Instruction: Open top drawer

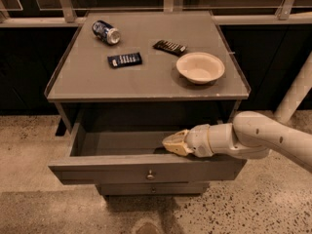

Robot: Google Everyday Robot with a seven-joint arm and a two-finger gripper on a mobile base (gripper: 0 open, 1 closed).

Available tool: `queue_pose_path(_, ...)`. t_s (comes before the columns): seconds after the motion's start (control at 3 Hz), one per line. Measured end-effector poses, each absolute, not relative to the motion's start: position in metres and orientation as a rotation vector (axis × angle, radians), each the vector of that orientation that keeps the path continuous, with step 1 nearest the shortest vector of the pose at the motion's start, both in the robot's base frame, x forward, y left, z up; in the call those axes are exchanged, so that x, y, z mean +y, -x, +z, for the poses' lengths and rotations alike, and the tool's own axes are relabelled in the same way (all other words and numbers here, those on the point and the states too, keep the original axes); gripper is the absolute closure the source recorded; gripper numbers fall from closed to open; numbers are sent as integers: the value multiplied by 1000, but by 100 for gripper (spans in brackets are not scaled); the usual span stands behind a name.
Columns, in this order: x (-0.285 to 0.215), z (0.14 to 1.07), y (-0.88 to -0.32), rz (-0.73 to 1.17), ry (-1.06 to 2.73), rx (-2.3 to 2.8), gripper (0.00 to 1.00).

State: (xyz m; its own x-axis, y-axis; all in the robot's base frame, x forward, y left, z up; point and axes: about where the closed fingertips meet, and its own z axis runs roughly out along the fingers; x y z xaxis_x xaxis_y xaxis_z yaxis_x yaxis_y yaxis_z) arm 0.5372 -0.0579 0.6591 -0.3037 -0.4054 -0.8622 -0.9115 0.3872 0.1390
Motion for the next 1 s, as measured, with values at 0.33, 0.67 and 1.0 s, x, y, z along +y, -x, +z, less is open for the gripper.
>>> queue_pose_path(0.33,-48,658,-501,912,1163,1843,100)
queue_pose_path(0.67,-47,658,-502,912,1163,1843,100)
queue_pose_path(1.0,-48,661,-475,939,1118,1808,100)
